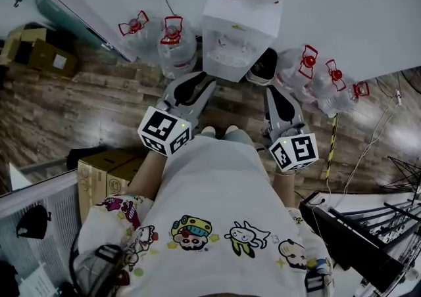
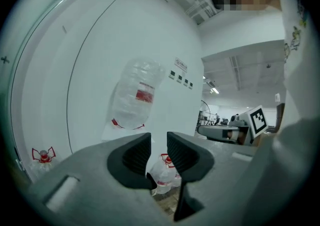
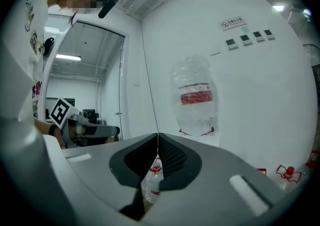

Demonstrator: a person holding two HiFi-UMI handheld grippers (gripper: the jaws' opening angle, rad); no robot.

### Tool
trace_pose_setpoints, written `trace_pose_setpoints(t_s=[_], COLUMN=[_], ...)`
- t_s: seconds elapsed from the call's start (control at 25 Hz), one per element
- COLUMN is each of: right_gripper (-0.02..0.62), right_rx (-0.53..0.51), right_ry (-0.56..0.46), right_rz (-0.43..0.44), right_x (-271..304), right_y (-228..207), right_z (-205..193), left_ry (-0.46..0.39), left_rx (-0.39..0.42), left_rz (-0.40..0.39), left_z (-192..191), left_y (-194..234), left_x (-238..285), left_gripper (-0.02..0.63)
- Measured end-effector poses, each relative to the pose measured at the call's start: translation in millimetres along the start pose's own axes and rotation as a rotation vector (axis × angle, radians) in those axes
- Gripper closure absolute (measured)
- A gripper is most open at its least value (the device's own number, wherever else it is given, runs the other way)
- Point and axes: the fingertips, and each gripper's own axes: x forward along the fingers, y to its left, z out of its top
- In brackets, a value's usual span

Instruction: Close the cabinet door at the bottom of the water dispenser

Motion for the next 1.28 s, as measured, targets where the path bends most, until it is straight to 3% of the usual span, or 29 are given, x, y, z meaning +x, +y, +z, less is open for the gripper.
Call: trace_pose_setpoints(t_s=[0.36, 1.28], right_gripper=[0.584, 0.584], right_rx=[-0.001, 0.013], right_ry=[0.010, 0.057], right_rz=[-0.028, -0.069], right_x=[-4.0, 2.0], right_y=[-2.2, 8.9], right_z=[-6.1, -29.0], left_ry=[0.022, 0.058], left_rx=[-0.027, -0.001], left_rz=[0.046, 0.046], left_z=[-17.6, -30.3], left_y=[13.4, 31.3], left_x=[-20.6, -21.9], left_gripper=[0.605, 0.606])
